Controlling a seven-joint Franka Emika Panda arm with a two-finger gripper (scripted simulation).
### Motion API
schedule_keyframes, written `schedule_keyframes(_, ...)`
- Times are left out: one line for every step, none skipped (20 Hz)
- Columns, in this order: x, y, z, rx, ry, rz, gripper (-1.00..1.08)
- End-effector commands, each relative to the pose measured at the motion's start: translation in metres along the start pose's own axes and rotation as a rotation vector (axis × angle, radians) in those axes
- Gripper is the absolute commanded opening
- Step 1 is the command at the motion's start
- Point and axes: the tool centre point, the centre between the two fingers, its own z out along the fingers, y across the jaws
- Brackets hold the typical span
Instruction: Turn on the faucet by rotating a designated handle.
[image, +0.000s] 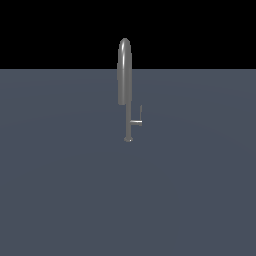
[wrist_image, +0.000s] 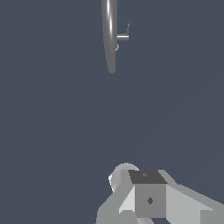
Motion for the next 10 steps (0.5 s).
schedule_keyframes(0.012, -0.002, 0.002, 0.029, -0.027, 0.029, -1.00)
schedule_keyframes(0.018, -0.002, 0.002, 0.043, -0.039, 0.042, -1.00)
schedule_keyframes(0.023, -0.003, 0.003, 0.057, -0.052, 0.056, -1.00)
schedule_keyframes(0.029, -0.004, 0.004, 0.072, -0.065, 0.070, -1.00)
schedule_keyframes(0.035, -0.004, 0.005, 0.087, -0.078, 0.085, -1.00)
schedule_keyframes(0.042, -0.005, 0.006, 0.101, -0.091, 0.099, -1.00)
schedule_keyframes(0.048, -0.005, 0.008, 0.116, -0.105, 0.114, -1.00)
schedule_keyframes(0.054, -0.006, 0.009, 0.132, -0.118, 0.129, -1.00)
schedule_keyframes(0.060, -0.006, 0.010, 0.147, -0.132, 0.143, -1.00)
schedule_keyframes(0.066, -0.006, 0.012, 0.162, -0.145, 0.158, -1.00)
